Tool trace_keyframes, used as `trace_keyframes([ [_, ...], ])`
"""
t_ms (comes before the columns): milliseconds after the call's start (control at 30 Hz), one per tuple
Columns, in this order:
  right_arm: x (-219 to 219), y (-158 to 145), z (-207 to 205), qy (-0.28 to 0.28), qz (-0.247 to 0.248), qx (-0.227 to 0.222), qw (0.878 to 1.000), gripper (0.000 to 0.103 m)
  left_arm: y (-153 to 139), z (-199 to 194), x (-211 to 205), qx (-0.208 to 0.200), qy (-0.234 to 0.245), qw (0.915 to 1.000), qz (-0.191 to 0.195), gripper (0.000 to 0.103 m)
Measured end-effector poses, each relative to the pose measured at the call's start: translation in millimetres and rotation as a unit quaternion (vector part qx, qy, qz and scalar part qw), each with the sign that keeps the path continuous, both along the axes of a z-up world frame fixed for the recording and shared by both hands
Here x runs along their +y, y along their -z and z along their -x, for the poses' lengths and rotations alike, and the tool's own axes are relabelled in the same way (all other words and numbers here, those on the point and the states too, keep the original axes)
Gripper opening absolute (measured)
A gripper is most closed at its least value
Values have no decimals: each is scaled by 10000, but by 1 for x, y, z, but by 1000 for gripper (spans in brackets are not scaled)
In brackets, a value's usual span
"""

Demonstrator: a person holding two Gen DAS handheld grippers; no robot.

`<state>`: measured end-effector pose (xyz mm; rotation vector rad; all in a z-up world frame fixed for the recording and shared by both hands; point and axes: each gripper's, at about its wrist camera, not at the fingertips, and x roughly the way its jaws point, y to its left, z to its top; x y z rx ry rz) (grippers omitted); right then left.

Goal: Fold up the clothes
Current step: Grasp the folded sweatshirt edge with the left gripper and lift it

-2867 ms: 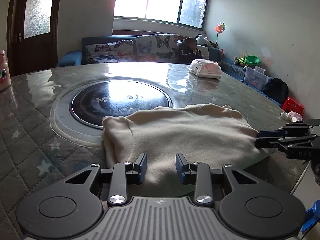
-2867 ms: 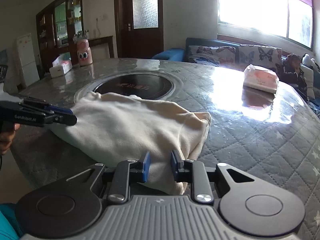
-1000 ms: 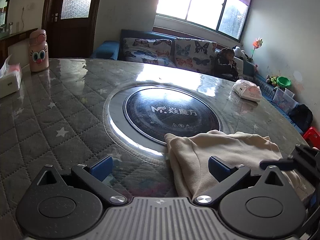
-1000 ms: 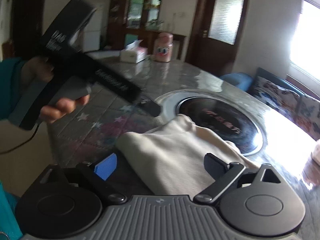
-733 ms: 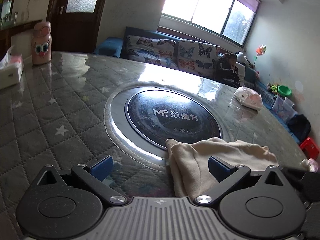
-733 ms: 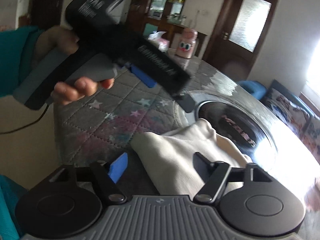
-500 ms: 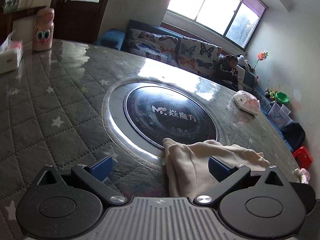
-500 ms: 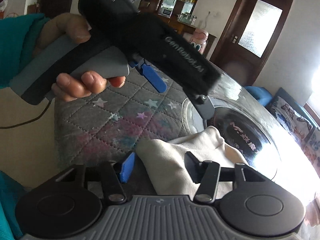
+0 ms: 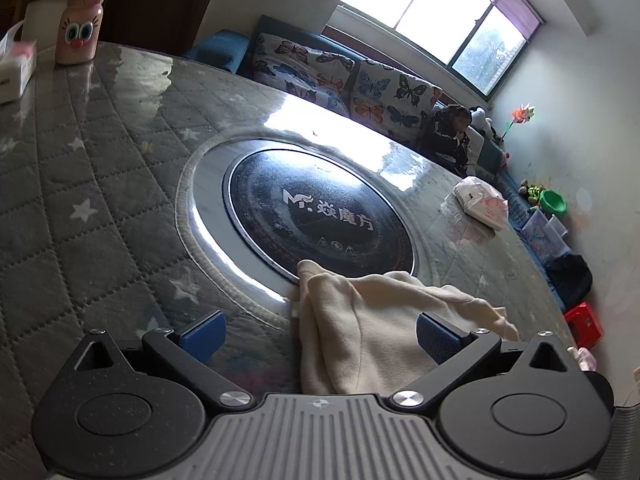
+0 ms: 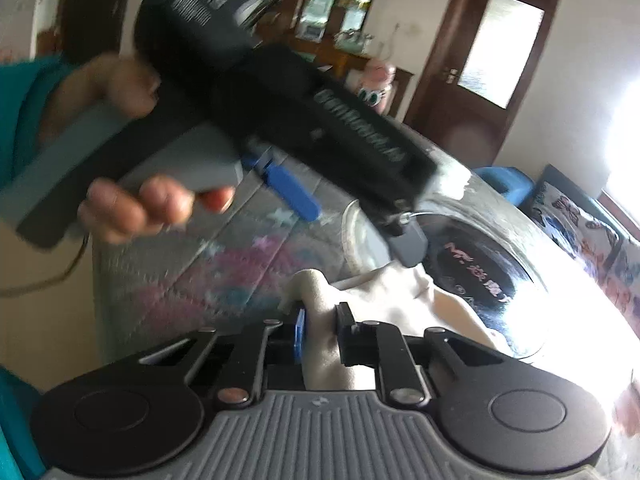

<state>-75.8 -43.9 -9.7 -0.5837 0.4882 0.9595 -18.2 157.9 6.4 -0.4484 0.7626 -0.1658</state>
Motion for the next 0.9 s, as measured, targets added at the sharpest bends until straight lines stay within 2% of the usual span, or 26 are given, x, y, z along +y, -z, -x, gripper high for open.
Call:
trace_keyframes([
  [167,-11,-10,-7,128,-375,143,9991,13,3,-5,2,217,-117,9981,565,102],
  [300,-19,-16,-9,178,-585,197,9979,13,8,-11,3,448,-194,9931,1066,101],
  [400,-25,-19,-8,183,-677,197,9973,12,18,-18,0,749,-200,9866,1438,95],
  [500,-30,-23,-6,188,-767,221,9966,12,25,-20,-4,805,-201,9830,1640,92],
  [700,-37,-25,-5,128,-865,299,9957,11,35,-25,-2,941,-223,9736,2069,61],
  [767,-38,-24,-7,115,-885,335,9954,11,36,-25,-2,938,-222,9744,2031,45],
  [800,-38,-23,-8,109,-896,354,9953,11,37,-24,-2,936,-221,9748,2011,42],
  [867,-39,-23,-9,96,-917,391,9950,12,37,-24,-2,932,-220,9757,1973,29],
  [900,-39,-22,-10,90,-927,409,9948,12,38,-24,-3,930,-219,9761,1953,26],
])
